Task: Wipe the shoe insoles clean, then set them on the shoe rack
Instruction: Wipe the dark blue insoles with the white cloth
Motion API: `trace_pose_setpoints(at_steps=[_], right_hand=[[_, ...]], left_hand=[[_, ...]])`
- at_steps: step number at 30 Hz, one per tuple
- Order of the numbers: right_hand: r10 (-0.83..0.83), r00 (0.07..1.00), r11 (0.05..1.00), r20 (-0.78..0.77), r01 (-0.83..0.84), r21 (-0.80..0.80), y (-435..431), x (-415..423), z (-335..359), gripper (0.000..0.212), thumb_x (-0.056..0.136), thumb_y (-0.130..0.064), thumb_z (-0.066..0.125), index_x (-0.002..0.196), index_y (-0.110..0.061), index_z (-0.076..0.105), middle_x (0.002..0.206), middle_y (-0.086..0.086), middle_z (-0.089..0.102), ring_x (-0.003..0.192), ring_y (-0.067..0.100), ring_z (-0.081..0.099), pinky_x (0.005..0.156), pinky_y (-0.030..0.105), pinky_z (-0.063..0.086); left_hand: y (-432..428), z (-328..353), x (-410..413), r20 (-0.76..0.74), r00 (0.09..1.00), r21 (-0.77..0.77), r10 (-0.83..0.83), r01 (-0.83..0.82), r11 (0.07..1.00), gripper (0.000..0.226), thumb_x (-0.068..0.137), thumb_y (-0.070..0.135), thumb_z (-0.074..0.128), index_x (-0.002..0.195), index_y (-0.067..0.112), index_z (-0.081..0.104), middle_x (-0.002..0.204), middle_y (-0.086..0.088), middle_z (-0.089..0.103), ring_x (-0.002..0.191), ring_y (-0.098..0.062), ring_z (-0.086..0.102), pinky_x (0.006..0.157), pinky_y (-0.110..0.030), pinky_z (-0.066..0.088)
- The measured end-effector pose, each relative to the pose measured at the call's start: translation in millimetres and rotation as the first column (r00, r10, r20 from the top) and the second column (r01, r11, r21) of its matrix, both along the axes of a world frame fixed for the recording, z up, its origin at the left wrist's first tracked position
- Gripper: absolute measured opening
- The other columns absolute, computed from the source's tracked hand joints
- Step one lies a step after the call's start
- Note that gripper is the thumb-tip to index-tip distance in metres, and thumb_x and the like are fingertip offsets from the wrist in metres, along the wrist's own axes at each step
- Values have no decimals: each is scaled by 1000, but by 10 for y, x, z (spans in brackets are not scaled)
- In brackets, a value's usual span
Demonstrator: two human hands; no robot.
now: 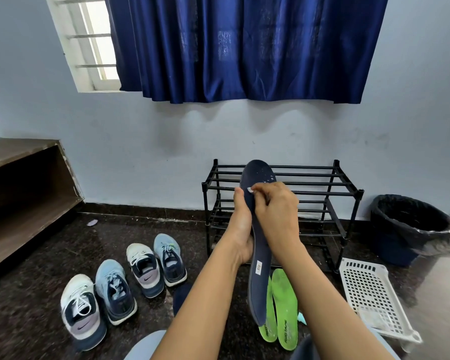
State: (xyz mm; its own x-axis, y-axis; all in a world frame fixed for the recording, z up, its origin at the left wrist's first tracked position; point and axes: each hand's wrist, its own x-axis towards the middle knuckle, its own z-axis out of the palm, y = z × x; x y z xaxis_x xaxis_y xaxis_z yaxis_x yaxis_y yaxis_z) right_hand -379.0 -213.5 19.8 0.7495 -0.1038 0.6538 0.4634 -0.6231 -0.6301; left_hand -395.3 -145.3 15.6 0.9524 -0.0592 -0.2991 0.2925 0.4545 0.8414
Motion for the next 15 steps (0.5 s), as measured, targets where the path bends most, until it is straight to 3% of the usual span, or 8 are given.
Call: trace_pose_setpoints(at_steps=[2, 7, 11, 15], right_hand=[[3, 1000, 1000, -9, -3, 13, -24, -1, 14, 15, 85, -4, 62, 93, -9, 74, 93, 10, 68, 86, 23, 62, 77, 12, 33], [107, 994, 993, -34, -109, -48, 1, -106, -19, 16, 83, -5, 64, 93, -12, 75, 92, 6, 68, 85, 18, 62, 80, 15, 39], [33, 999, 998, -13, -33, -47, -47, 22, 49, 14, 83, -4, 64, 90, -10, 75, 88, 9, 68, 83, 22, 62, 73, 8, 29], [59, 998, 997, -30, -60, -47, -68, -56, 35, 15, 83, -5, 64, 90, -11, 75, 89, 8, 69, 84, 21, 62, 73, 8, 30]], left_hand=[[-3, -16, 6, 1, 1000, 2, -8, 8, 1000, 68, 95, 68, 27, 92, 13, 68, 69, -7, 71, 59, -18, 69, 50, -21, 53], [59, -8, 40, -5, 1000, 30, -5, 5, 1000, 70, 94, 69, 27, 98, 13, 69, 80, -7, 73, 69, -19, 70, 61, -25, 55], [-3, -12, 8, 10, 1000, 97, -28, 27, 995, 64, 97, 65, 26, 93, 14, 65, 64, -4, 70, 55, -15, 68, 48, -21, 51], [-10, 4, -7, 27, 999, 158, -17, 12, 987, 67, 97, 65, 22, 88, 14, 65, 62, -4, 68, 53, -17, 64, 51, -23, 47]])
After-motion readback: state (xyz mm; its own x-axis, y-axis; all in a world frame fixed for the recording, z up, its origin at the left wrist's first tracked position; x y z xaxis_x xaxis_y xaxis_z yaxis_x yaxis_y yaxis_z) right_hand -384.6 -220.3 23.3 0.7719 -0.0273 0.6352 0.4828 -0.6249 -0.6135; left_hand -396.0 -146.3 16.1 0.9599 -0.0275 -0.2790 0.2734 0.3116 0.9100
